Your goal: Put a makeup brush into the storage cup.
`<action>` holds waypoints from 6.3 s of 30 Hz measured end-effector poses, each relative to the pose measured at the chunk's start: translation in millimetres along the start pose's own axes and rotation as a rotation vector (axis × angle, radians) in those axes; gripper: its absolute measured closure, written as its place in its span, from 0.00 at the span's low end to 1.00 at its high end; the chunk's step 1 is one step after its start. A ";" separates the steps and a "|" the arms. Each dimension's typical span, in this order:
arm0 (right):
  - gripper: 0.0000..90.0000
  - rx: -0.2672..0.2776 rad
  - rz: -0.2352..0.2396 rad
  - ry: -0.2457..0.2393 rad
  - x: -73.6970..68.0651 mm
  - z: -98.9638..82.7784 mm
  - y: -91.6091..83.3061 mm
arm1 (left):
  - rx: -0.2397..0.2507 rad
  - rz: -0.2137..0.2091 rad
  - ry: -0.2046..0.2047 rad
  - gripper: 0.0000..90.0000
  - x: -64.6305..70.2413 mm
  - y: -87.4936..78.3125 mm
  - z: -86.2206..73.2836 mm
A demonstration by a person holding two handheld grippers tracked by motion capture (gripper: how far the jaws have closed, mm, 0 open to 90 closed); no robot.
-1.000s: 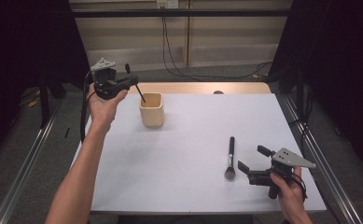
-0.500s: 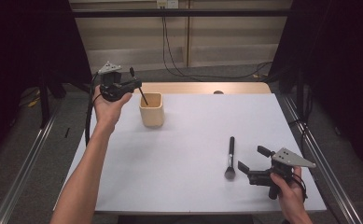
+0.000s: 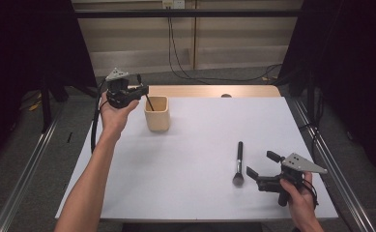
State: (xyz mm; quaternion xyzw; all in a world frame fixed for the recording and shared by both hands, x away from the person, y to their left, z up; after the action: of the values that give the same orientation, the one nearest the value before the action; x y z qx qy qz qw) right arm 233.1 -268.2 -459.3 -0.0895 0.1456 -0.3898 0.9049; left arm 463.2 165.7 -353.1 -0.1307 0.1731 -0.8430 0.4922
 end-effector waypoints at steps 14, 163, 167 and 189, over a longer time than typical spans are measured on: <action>0.00 -0.001 0.005 -0.004 -1.5 0.0 0.1 | -0.024 -0.006 0.009 0.95 5.2 7.9 -11.3; 0.00 0.004 -0.006 -0.035 -5.3 1.3 1.8 | 0.113 0.028 0.013 0.03 17.8 -150.0 -157.5; 0.00 0.001 -0.014 -0.035 -4.3 0.4 1.3 | 0.112 0.028 0.000 0.03 19.2 -158.0 -165.0; 0.00 0.006 0.000 -0.049 -5.1 0.1 -4.1 | 0.157 0.059 0.003 0.03 16.1 -169.4 -175.8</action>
State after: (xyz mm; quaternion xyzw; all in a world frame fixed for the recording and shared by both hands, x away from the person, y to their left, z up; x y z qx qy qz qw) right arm 227.0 -267.2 -457.0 -0.0964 0.1221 -0.3881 0.9084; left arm 253.8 257.4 -440.3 -0.0853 0.1110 -0.8393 0.5254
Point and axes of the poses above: each handheld gripper's, and its own axes: y roughly forward along the jaws, z roughly out of its top, x roughly to its right, the point moved 2 cm from there along y, roughly forward along the jaws, and after that the axes turned 11 degrees about z, right-handed, at the moved point
